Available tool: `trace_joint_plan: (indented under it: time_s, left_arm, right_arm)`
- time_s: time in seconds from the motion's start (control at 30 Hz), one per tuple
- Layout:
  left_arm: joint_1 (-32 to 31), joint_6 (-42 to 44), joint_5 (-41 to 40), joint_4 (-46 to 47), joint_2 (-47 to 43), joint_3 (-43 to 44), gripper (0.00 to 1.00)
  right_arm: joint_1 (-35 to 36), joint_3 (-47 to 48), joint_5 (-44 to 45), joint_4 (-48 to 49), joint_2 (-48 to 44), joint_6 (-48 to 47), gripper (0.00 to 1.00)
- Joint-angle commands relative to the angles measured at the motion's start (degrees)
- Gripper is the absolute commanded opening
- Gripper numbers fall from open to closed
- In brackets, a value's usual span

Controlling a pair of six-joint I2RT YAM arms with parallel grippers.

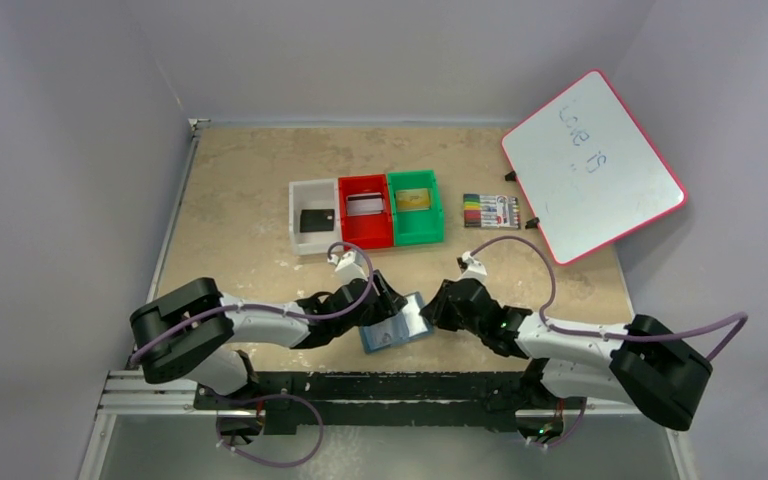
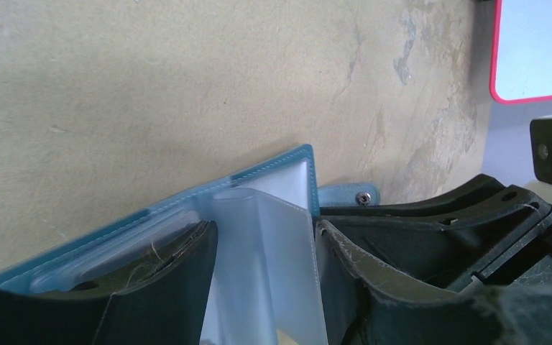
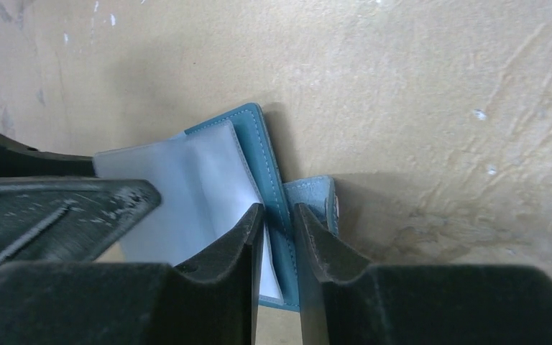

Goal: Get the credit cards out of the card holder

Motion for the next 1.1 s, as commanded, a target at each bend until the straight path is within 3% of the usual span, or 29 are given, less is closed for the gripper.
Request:
trace_joint_plan:
  time_s: [0.0,0.3,0.6,0.73,0.83,0.93,1.0,1.07]
  left_arm:
    - [-0.4,-0.8,3.9,3.5,3.0,1.0,0.53]
    - [-0.7,-1.0,5.5,6.5,5.2,2.7,0.53]
    - [-0.8,-0.4,5.4,6.3,6.1,4.5,0.53]
    - [-0.8,-0.3,4.4,5.0,6.7,5.0,0.53]
    - [-0.9,0.0,3.8,4.3,6.8,5.5,0.53]
    - [-0.9,0.5,3.7,3.3,6.9,6.5,0.53]
    - [-0.8,0.9,3.7,2.7,7.0,7.1,0.53]
    - [-0.8,0.9,3.6,2.5,6.8,7.3,0.53]
  right_arm:
    - [0.0,-0.4,-2.9,4.5,2.4,0.6,0.25]
    - [0.0,-2.3,-4.6,8.0,1.2,1.4,0.25]
    - [0.0,-3.4,-3.1,5.5,-3.3,2.3,0.26]
    - [0.0,0.3,3.3,-3.1,-7.9,0.1,0.4]
    - [0.0,0.7,3.1,-6.8,-11.7,-0.2,0.43]
    - [0.0,-0.7,3.0,-9.2,-16.7,1.4,0.32]
    - [0.0,-3.2,0.8,-6.1,-22.1,0.5,0.19]
    - [0.0,-7.0,-3.0,-1.8,-26.4,-0.2,0.14]
